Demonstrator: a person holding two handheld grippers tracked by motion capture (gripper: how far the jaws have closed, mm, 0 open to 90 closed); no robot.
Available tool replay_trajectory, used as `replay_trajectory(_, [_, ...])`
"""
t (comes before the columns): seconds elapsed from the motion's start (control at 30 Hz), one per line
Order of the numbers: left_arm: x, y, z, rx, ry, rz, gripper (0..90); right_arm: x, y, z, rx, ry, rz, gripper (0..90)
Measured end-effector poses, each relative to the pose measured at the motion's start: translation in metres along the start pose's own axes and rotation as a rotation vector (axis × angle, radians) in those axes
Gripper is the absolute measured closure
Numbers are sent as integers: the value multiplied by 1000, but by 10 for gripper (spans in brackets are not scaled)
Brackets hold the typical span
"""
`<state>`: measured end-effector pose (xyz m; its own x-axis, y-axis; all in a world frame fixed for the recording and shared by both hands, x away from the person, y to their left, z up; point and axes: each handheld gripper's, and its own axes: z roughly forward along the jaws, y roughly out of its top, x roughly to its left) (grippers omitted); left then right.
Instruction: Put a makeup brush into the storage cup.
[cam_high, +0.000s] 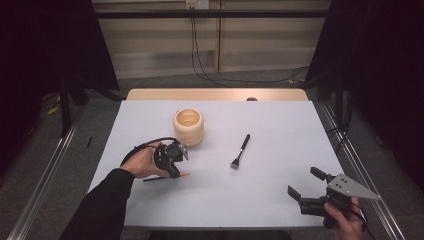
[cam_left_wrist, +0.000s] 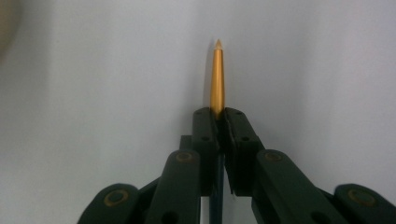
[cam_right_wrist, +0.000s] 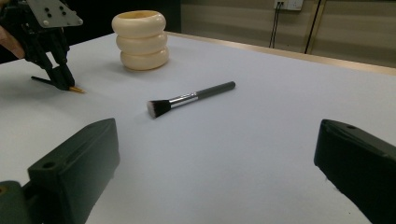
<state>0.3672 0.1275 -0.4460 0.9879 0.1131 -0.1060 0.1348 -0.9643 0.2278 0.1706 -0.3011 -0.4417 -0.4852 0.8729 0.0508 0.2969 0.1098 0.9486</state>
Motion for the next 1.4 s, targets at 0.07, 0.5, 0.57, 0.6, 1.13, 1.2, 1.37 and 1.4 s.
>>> replay_trajectory(0.07, [1, -1, -1, -2, -5, -16, 841, 0, 0, 0, -3, 0, 0, 0])
replay_trajectory(0.5, [3, -9, -6, -58, -57, -120, 842, 0, 0, 0, 2, 2, 1, 0])
replay_trajectory(0.57, [5, -11, -9, -66, -36, -117, 842, 0, 0, 0, 3, 0, 1, 0])
replay_trajectory(0.6, [7, -13, -11, -79, -43, -119, 842, 0, 0, 0, 3, 0, 1, 0])
replay_trajectory(1.13, [7, -29, -38, -309, -6, -215, 842, -1, 0, -1, 3, -4, 2, 0])
replay_trajectory(1.2, [5, -29, -38, -345, 3, -252, 842, -1, 0, -1, 3, -4, 3, 0])
replay_trajectory(1.37, [-1, -28, -43, -391, 26, -253, 842, -1, 0, 0, 3, -1, 1, 0])
replay_trajectory(1.4, [-2, -28, -48, -419, 40, -244, 842, -1, 0, 0, 2, -3, 1, 0])
